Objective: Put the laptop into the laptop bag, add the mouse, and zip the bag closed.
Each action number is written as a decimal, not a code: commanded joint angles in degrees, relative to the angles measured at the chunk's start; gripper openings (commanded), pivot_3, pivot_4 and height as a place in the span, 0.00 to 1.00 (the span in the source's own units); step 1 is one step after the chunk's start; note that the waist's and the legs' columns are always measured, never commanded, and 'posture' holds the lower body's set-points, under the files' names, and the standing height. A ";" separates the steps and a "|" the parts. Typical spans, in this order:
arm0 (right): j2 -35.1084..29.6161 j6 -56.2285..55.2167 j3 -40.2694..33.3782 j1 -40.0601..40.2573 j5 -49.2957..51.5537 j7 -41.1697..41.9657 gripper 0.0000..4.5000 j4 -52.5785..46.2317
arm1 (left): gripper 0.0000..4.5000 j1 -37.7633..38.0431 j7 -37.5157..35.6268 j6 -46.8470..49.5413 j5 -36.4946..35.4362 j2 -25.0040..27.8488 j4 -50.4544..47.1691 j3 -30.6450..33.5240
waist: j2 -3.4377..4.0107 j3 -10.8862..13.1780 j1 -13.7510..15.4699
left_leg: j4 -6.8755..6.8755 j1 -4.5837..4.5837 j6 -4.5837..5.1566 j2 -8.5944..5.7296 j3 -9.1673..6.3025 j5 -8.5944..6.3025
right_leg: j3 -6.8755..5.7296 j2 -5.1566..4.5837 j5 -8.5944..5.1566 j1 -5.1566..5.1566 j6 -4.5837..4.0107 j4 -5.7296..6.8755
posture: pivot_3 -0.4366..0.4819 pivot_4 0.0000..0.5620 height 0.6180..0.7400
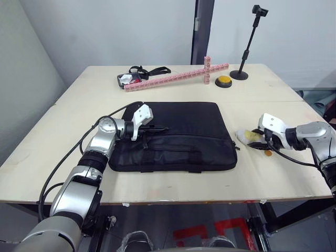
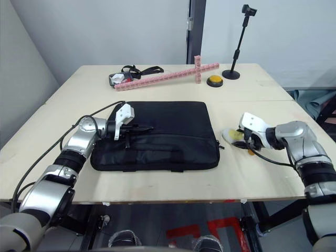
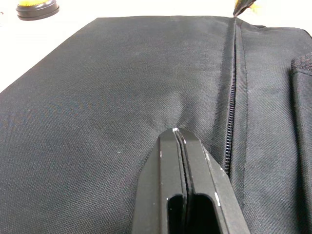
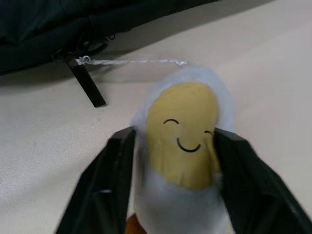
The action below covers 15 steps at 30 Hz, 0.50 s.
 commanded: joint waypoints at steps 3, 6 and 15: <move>-3.21 -0.56 -2.20 -1.20 0.96 1.52 0.98 -2.84 | 0.00 4.38 -0.08 2.48 4.21 -0.31 3.57 -3.93 | 0.00 0.00 0.08 | -0.03 -0.01 0.00 0.00 0.01 0.00 | 0.00 0.00 0.00 0.00 0.00 -0.04 | 0.48 0.27 1.00; -4.13 -0.34 -2.46 -1.75 1.39 2.21 0.98 -3.02 | 0.00 4.28 -0.13 1.94 4.06 -0.49 3.46 -3.85 | 0.00 0.00 0.10 | -0.05 0.00 0.00 0.00 0.02 0.00 | 0.00 0.00 0.00 0.00 0.00 -0.07 | 0.48 0.27 1.00; -9.35 8.72 -2.92 -1.91 6.14 11.45 0.98 -10.24 | 0.00 4.31 -2.67 9.24 -2.08 0.15 -4.30 -0.44 | -0.04 0.10 0.17 | -0.15 -0.07 0.00 0.00 0.07 -0.02 | -0.01 0.00 0.00 -0.08 -0.01 -0.18 | 0.48 0.27 1.00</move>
